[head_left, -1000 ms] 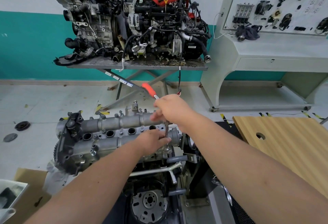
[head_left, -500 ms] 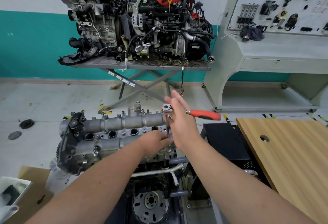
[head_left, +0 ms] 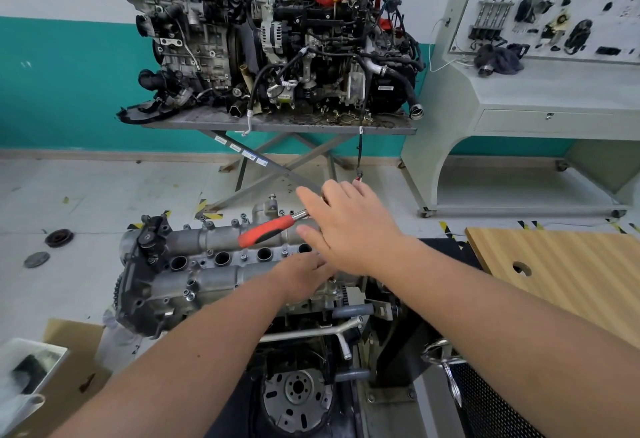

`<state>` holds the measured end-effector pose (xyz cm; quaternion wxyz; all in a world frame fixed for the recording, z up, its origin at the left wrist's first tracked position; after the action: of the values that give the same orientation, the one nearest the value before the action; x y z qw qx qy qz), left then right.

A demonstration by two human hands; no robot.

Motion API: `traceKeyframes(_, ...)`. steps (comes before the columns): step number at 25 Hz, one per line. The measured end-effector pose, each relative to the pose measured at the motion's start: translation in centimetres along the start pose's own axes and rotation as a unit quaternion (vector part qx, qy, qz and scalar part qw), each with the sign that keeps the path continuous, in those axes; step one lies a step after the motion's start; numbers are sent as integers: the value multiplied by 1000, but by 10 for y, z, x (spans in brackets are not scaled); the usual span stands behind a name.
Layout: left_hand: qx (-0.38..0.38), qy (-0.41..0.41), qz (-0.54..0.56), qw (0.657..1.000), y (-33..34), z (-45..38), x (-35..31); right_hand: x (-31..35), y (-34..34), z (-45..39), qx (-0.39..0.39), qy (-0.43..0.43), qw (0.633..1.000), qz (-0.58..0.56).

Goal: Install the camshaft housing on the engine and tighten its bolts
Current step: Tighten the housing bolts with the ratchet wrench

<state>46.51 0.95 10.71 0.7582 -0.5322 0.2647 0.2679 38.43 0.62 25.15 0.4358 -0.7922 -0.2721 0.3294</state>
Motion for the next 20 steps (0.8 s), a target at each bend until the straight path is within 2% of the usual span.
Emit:
traceKeyframes(2,0,-4,16,1000,-1,-2,3,-3,-2,-4,61,-14,998,16)
traceKeyframes(5,-10,-1,39,999,-2,-1,3,-12,-3,-21,95,9,995,-4)
traceKeyframes(7,-12,1,29,1000,-3,-2,3,-20,5,-28,161,96,973,-134)
traceKeyframes(8,-13,4,19,1000,-3,-2,4,-25,11,-28,184,166,936,-251)
traceKeyframes(9,-13,7,9,1000,-2,-2,4,-27,20,-24,200,247,863,-393)
traceKeyframes(11,-9,14,-4,1000,-1,-3,3,-16,30,-10,183,368,632,-657)
traceKeyframes(12,-6,16,-10,1000,-1,-2,2,-11,32,-5,139,392,526,-742)
traceKeyframes(13,-4,22,-12,1000,-1,-2,1,-10,35,-1,86,409,442,-794)
traceKeyframes(14,-2,26,-11,1000,-1,-2,0,-10,40,3,34,418,383,-823)
traceKeyframes(15,-1,28,-6,1000,-1,-3,1,-10,43,7,-11,415,362,-835)
traceKeyframes(16,0,28,-3,1000,-1,-4,1,-12,45,12,-43,404,391,-826)
traceKeyframes(17,2,27,-1,1000,-1,-4,2,-13,45,16,-60,387,460,-797)
traceKeyframes(19,-3,22,7,1000,-2,-4,2,-11,39,23,-84,323,652,-680)
traceKeyframes(20,-4,16,6,1000,-2,-4,3,-10,32,25,-124,277,740,-600)
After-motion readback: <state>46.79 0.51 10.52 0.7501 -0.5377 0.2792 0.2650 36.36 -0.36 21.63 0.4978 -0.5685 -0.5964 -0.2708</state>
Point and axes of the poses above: each hand's wrist, its own z-axis away from the middle knuckle, its own y-axis out of the palm, x = y × z, the point moved 6 cm from there along -z, towards the middle knuckle, and after that the axes turned 9 degrees about z, right-handed, at the moved point
